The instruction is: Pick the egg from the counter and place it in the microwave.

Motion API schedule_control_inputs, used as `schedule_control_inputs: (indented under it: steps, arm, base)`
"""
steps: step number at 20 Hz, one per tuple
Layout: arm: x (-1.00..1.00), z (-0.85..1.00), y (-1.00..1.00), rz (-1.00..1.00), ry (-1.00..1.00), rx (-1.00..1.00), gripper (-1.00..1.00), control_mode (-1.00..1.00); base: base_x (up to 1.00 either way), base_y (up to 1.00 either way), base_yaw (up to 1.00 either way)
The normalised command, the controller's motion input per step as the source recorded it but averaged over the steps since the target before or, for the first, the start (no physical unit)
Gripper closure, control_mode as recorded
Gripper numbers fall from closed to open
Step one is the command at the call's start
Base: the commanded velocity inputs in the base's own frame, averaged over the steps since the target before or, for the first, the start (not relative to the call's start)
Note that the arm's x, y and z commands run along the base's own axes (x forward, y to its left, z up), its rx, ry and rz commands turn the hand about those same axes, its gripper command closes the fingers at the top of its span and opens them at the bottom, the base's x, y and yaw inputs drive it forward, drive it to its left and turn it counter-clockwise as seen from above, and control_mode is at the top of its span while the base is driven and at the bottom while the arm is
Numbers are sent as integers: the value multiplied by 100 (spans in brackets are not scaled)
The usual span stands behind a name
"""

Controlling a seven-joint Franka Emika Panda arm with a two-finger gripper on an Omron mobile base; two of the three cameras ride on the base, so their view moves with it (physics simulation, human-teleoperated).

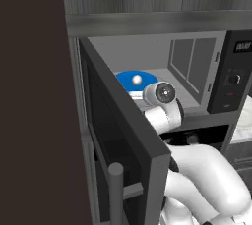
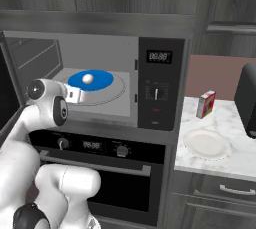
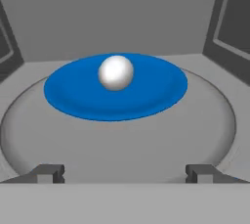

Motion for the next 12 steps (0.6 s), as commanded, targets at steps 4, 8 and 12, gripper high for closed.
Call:
schedule_control_inputs:
  steps: [4, 8, 12]
  arm:
    - [-100, 43, -19, 9, -1, -2, -100, -100]
    - [-100, 30, -12, 13, 2, 0, -100, -100]
    - [-100, 23, -3, 11, 12, 0, -100, -100]
  base:
    - [0, 0, 0]
    - [0, 0, 0]
    - [0, 0, 0]
